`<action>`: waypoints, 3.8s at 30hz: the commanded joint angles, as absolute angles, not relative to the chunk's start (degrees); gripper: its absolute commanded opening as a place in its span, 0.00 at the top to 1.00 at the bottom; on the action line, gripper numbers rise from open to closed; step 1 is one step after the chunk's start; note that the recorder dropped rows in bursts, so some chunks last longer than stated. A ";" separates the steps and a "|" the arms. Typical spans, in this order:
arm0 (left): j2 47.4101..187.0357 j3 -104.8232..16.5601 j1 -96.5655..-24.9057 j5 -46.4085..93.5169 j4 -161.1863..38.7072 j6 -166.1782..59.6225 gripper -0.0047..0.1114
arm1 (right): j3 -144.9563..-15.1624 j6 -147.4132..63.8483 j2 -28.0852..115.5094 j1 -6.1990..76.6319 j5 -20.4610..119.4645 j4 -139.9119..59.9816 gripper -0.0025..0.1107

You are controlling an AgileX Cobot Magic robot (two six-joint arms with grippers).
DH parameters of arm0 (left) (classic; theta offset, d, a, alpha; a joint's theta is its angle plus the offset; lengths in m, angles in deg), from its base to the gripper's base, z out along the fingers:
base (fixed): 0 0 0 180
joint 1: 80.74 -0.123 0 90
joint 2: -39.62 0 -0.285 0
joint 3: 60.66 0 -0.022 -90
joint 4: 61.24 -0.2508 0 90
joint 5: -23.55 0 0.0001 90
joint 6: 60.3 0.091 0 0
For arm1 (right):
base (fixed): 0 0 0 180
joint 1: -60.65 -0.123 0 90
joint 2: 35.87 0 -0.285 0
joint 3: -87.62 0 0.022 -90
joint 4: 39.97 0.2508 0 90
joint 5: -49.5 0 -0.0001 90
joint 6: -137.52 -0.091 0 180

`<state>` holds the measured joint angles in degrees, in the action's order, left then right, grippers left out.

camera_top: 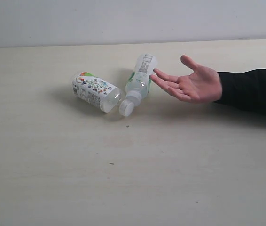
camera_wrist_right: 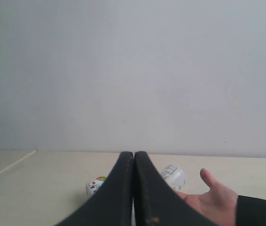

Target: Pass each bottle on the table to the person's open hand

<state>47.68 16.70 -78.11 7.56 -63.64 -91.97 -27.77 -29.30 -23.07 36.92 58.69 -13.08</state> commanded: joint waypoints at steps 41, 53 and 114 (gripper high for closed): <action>146.26 -60.11 -79.51 32.16 -51.56 1.14 0.96 | -27.56 -29.25 -23.35 36.71 60.59 -13.01 0.98; 161.30 -95.24 -80.06 93.52 -51.39 4.24 0.96 | -27.56 -29.25 -23.35 36.71 60.59 -13.01 0.98; 169.57 -99.09 -75.37 87.16 -43.88 35.50 0.96 | -27.56 -29.25 -23.35 36.71 60.59 -13.01 0.98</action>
